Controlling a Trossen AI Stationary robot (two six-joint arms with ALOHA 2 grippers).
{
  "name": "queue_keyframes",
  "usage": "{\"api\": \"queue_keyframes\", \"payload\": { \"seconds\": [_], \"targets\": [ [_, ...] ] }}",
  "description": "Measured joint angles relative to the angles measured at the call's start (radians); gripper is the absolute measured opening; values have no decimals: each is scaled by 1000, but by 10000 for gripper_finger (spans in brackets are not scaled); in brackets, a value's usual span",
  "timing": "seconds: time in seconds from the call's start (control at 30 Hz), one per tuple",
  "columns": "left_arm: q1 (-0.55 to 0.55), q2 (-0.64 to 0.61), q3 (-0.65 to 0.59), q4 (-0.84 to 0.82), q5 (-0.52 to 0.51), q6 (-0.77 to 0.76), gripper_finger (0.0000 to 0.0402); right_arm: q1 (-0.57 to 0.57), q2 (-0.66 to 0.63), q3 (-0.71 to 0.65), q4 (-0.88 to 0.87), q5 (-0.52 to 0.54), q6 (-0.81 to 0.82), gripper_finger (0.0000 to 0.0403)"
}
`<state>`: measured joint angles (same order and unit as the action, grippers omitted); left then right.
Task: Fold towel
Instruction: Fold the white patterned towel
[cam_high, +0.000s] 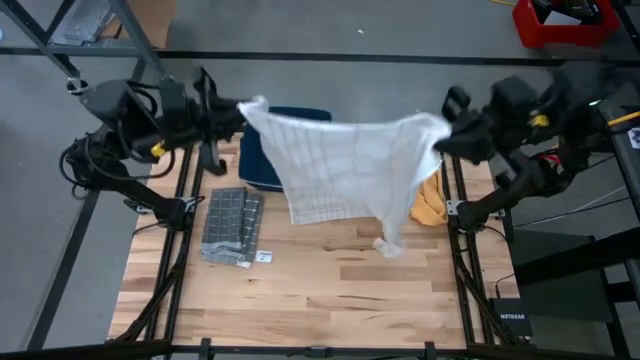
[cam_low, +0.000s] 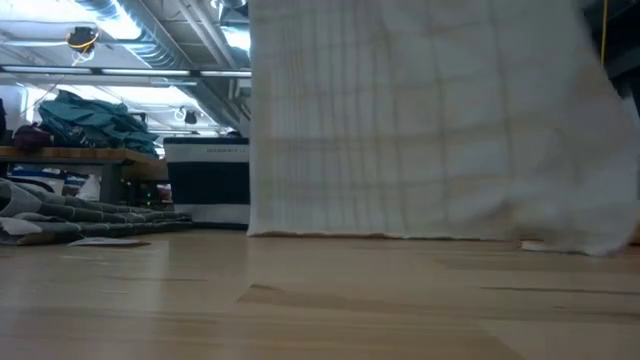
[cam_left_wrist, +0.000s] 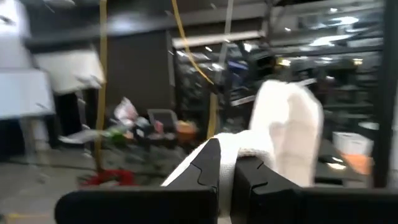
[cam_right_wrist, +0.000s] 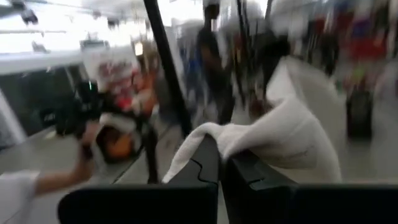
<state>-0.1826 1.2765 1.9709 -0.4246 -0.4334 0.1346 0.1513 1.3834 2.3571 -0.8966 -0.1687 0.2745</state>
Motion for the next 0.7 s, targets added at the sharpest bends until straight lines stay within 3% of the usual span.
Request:
{"api": "queue_keyframes", "payload": {
  "seconds": [0.2,0.47,0.7],
  "targets": [
    [-137,5,0,-137,2,-119,0,56,18,-29,-237,-18,90,5],
    [-275,22,-2,-115,4,-175,0,217,57,-46,-256,-21,102,5],
    [-367,42,-2,-162,-1,-247,0,375,94,-46,-257,129,164,5]
  ]
}}
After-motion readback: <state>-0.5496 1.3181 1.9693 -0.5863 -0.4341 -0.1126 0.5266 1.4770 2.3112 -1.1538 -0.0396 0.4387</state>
